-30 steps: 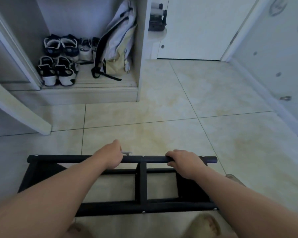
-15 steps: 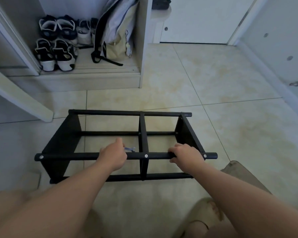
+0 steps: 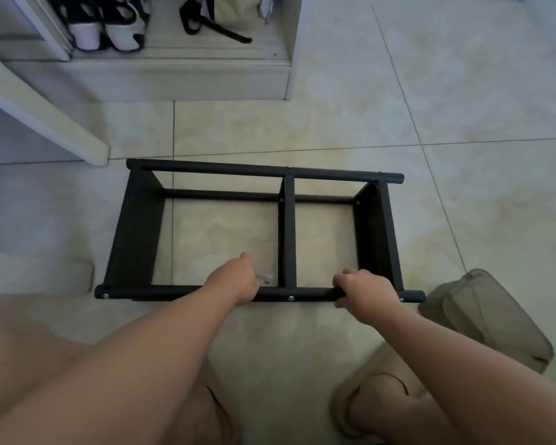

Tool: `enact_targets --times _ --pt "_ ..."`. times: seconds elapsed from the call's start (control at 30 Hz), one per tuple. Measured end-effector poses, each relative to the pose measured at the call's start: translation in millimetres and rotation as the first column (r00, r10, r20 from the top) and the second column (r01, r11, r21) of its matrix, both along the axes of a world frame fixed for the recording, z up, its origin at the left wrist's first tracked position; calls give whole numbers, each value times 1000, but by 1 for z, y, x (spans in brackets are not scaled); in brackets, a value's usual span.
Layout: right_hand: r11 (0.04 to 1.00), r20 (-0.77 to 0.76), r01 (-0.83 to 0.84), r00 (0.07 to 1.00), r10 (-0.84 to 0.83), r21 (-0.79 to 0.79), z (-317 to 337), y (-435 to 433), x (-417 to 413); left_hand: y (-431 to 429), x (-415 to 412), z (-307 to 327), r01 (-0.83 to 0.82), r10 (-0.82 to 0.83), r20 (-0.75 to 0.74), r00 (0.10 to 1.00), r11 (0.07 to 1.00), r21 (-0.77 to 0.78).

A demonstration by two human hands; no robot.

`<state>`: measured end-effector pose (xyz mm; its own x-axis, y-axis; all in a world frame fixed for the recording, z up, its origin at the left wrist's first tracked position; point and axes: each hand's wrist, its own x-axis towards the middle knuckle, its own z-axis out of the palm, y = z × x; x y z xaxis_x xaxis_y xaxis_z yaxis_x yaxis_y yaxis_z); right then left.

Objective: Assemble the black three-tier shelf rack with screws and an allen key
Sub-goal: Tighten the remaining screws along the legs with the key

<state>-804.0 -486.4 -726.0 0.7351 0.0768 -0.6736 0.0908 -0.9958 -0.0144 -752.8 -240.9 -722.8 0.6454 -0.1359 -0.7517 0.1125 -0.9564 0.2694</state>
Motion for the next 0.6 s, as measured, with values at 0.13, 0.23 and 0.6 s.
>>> enact_targets --times 0.13,0.23,0.6 --pt "995 101 -46 994 37 87 -3 1 7 -2 18 3 48 -48 -38 998 999 10" --pt "979 171 -106 982 77 172 -9 16 12 -5 39 10 120 -120 -2 993 993 -16" --pt "950 281 -239 943 177 202 -53 41 24 6 113 8 229 -234 -23 972 966 -119"
